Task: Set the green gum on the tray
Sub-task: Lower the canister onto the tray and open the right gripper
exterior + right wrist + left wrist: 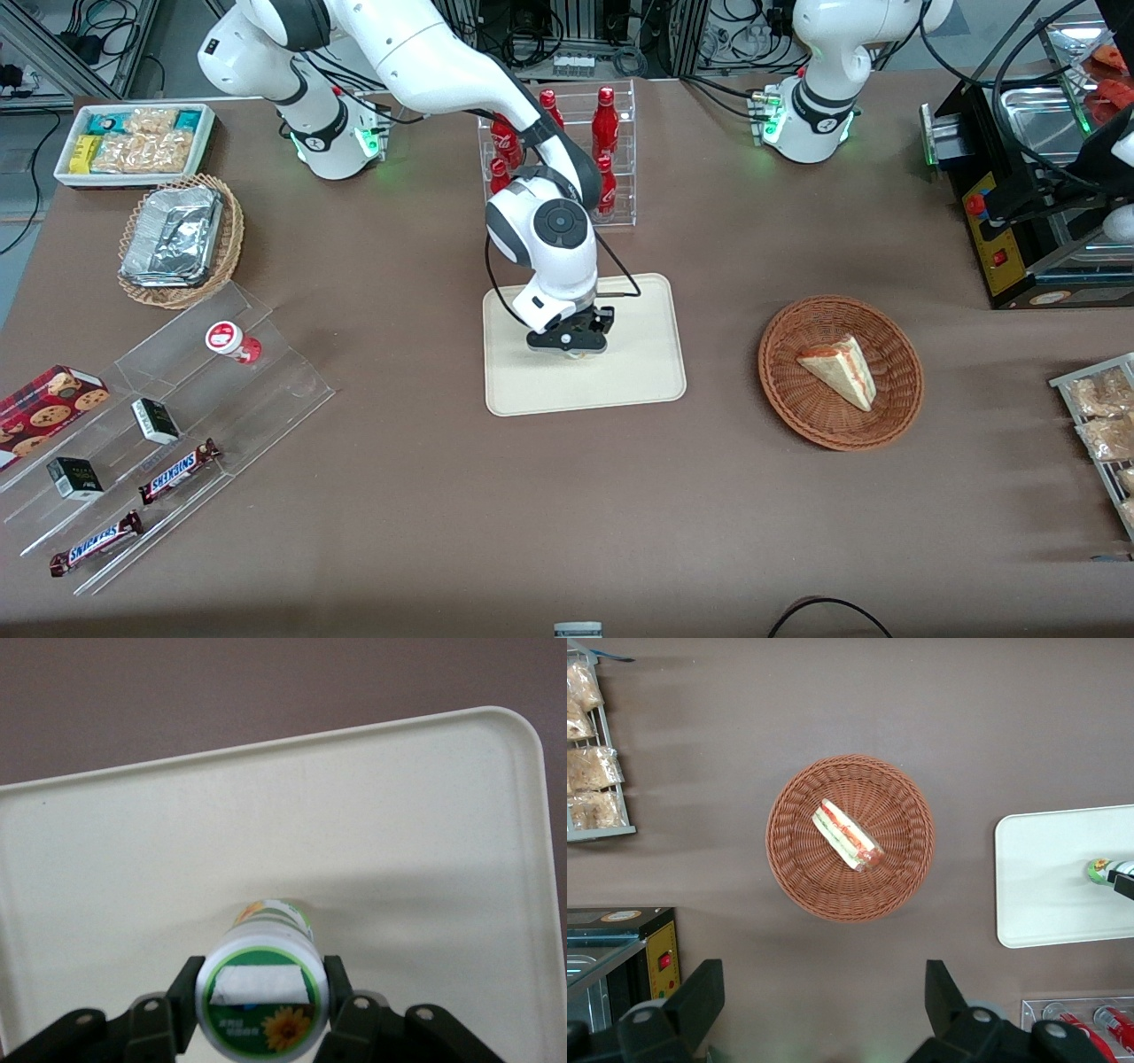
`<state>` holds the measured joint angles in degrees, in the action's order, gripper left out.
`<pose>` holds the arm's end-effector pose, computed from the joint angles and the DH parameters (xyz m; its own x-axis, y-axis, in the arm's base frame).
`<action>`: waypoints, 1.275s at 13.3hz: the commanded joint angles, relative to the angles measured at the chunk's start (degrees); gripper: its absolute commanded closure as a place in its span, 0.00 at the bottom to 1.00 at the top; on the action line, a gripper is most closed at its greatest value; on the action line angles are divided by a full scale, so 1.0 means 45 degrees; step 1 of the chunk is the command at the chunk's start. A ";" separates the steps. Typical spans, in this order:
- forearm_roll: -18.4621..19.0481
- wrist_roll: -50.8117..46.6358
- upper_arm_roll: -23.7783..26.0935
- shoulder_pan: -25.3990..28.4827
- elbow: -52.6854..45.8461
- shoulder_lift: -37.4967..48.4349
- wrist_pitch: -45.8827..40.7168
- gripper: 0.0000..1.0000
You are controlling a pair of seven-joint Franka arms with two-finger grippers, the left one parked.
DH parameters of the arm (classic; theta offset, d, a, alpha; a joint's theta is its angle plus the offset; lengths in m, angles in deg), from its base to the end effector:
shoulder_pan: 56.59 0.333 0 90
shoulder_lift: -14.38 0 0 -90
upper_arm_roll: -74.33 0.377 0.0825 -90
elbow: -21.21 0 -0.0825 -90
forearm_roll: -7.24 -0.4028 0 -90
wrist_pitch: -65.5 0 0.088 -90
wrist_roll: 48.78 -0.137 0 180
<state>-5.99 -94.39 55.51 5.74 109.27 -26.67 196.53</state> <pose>0.5198 0.5680 0.2603 0.9922 -0.0995 0.0749 -0.0971 -0.9947 -0.0352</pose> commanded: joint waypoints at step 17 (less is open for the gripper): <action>-0.0499 0.1304 -0.0152 -0.0840 0.1108 0.3974 -0.3080 0.00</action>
<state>-6.30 -91.96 54.65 3.77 108.57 -17.78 185.88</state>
